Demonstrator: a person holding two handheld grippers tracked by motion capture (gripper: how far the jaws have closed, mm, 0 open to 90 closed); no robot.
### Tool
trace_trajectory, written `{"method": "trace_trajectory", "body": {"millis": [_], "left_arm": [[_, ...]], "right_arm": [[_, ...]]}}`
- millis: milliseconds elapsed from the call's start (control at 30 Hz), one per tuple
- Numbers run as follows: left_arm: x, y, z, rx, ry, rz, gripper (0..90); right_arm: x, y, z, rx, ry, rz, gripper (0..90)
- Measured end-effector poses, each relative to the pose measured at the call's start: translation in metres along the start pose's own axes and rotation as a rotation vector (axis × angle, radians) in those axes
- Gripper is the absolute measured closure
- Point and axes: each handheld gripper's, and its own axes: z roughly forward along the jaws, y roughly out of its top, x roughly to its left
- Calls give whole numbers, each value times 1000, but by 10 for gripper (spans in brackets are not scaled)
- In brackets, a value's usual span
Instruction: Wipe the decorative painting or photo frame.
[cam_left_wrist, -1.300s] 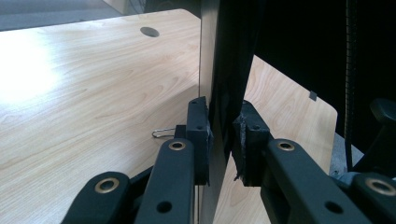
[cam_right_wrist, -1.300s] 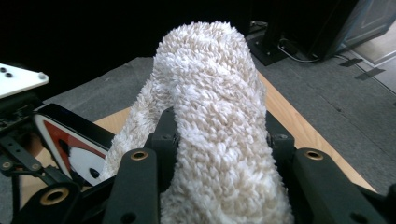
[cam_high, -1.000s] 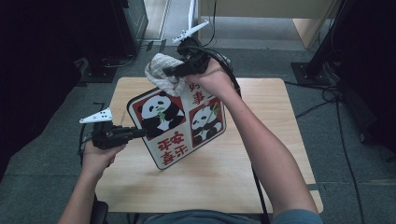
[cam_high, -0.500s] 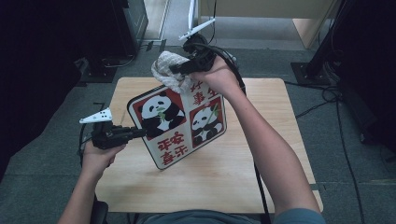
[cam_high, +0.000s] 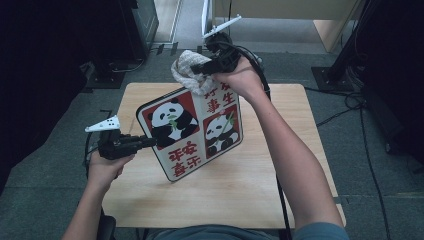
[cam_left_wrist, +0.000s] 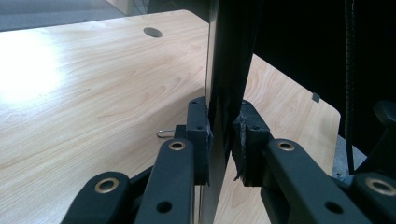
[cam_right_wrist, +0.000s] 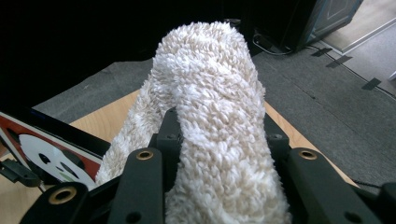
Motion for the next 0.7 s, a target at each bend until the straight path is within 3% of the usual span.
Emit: {"method": "trace_trajectory", "body": {"millis": [500, 700], "left_arm": [[0, 0, 0, 0, 0, -3, 789], [1, 1, 0, -5, 6, -17, 787]], "right_arm": [[-19, -5, -12, -8, -65, 9, 628], [-28, -7, -22, -5, -81, 35, 627]]}}
